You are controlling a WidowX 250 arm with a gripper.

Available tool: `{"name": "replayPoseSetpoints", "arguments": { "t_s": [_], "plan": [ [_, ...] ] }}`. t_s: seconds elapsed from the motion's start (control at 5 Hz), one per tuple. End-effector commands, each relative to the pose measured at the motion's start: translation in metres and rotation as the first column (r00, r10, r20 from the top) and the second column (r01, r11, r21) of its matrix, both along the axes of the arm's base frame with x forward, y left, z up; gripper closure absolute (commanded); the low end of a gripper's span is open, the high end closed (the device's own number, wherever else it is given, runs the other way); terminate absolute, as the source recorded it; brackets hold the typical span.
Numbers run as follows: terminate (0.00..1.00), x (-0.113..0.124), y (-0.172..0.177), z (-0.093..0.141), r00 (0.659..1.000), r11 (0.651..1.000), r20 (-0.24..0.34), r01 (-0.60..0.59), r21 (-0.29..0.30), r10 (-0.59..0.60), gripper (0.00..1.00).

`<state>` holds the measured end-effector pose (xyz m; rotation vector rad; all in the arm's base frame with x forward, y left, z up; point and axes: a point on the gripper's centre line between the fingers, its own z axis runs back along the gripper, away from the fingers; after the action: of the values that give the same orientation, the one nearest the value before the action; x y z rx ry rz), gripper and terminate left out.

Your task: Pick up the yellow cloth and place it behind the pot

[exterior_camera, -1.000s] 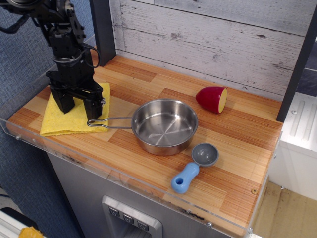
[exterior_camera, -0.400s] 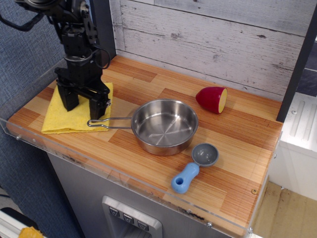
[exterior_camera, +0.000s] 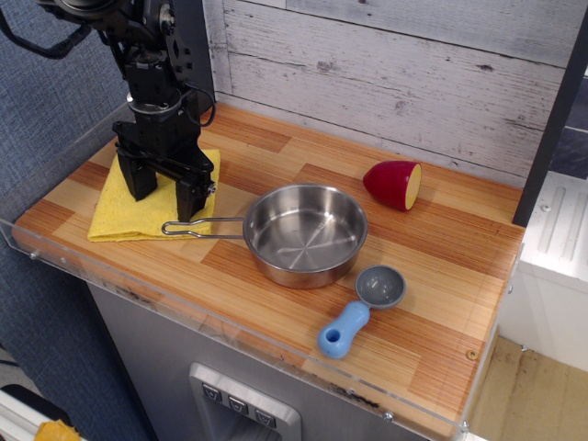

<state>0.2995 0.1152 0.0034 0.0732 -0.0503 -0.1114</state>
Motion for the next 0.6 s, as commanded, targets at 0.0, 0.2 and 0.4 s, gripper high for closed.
{"name": "replayPoseSetpoints", "arguments": {
  "t_s": [0.0,0.2,0.4],
  "plan": [
    [0.0,0.012,-0.015,-0.015,0.999,0.996,0.027,0.03,-0.08,-0.028,0.0],
    [0.0,0.022,-0.014,-0.018,0.999,0.994,0.024,0.036,-0.107,-0.034,0.0],
    [0.0,0.038,-0.011,-0.021,0.999,0.991,0.024,0.041,-0.127,-0.039,0.0]
  ]
}}
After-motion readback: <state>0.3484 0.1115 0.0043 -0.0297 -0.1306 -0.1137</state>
